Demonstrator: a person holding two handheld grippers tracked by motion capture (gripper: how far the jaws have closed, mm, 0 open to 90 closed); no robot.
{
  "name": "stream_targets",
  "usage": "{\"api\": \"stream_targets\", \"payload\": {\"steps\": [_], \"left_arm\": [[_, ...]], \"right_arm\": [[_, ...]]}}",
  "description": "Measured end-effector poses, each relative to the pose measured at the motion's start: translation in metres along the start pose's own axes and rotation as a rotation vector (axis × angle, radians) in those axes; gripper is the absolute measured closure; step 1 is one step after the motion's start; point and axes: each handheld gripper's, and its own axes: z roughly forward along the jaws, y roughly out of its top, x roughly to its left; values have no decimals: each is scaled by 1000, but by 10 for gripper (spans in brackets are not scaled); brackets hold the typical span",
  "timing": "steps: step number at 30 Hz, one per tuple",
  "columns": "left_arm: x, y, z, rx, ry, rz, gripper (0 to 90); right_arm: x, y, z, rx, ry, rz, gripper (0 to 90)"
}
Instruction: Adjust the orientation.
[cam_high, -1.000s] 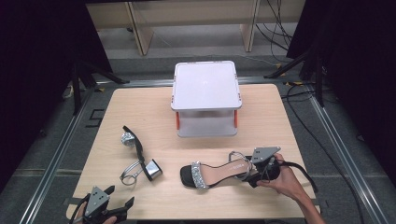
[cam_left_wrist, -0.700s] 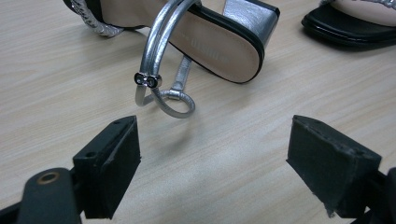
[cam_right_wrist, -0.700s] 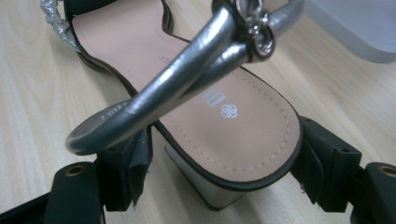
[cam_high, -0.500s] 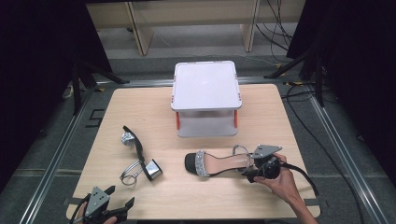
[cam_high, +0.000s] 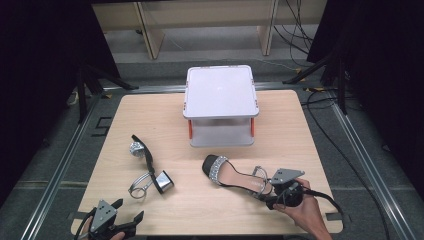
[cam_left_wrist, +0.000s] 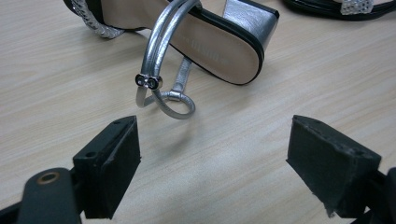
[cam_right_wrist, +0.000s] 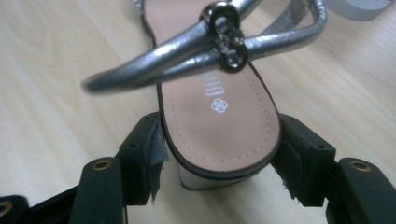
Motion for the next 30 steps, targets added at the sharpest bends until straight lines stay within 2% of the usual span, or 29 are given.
{"api": "stream_targets", "payload": {"steps": [1,7,8,10,11,13,14,16,17,20,22,23,24,25,26,29,30], "left_arm": [[0,0,0,0,0,-2,166],[0,0,0,-2,1,-2,166],[0,1,0,-3,1,0,166],[1,1,0,9,3,10,167],[1,1,0,8,3,9,167],[1,1,0,8,4,7,167],[0,1,1,-4,-3,-7,167],[1,1,0,10,6,12,167],[0,0,1,-5,-5,-9,167],[0,1,0,3,0,6,167],[1,0,0,6,1,8,167],[0,1,1,1,-1,-1,168],[0,1,1,1,-1,-1,167],[1,1,0,14,5,13,168],[1,1,0,11,3,11,168],[0,0,0,-4,1,-4,167],[0,0,0,-1,1,2,167]], "right_arm": [[6,-2,-2,-3,-2,-8,393],[12,-3,-1,-14,-27,-27,392],[13,-3,0,-8,-35,-11,391],[13,0,5,-17,-77,-31,396],[13,0,5,-17,-77,-31,396],[13,3,8,-13,-78,-13,396],[13,6,10,-12,-87,-6,396],[9,12,16,-18,-93,4,395],[7,13,18,-22,-95,24,394],[5,16,21,-27,-107,37,393],[10,20,22,5,-119,43,394],[16,22,21,21,-111,45,400],[19,21,20,11,-83,56,399],[22,19,21,-1,-63,47,397],[22,19,21,-1,-63,47,397],[30,17,18,-12,27,76,390],[32,16,18,-27,58,82,386]]}}
